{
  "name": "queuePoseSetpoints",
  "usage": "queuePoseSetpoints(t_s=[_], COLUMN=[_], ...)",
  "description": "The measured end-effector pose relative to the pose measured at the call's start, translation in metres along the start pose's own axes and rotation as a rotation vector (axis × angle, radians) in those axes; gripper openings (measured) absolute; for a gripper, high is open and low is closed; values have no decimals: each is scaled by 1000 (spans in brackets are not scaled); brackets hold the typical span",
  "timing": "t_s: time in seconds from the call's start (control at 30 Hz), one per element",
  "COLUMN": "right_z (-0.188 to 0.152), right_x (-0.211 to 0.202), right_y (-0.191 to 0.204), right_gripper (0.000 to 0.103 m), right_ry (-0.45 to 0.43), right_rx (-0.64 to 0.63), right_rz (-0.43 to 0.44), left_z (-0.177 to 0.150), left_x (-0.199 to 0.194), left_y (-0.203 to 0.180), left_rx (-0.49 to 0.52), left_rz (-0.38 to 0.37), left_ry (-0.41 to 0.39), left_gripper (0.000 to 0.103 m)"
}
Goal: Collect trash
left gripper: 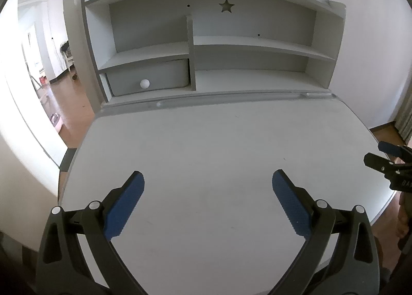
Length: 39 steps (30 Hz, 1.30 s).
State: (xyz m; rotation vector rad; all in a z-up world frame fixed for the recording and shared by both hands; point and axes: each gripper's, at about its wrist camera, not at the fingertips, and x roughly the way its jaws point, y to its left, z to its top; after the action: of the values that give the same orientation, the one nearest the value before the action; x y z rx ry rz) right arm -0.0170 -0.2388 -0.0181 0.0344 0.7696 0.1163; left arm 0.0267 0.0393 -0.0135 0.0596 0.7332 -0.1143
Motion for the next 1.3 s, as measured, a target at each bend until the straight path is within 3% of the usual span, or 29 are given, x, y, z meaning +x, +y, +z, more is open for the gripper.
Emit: queuePoseSetpoints(t_s=[1.3], right_z=[1], right_x=[-12], right_y=[2], right_gripper=[93], right_ry=[-23], right_rx=[-18], right_rz=[11], left_z=[1], left_x=[1], left_y=[-4], left_rx=[14], left_rz=[-9], left_ry=[4], left_gripper=[96])
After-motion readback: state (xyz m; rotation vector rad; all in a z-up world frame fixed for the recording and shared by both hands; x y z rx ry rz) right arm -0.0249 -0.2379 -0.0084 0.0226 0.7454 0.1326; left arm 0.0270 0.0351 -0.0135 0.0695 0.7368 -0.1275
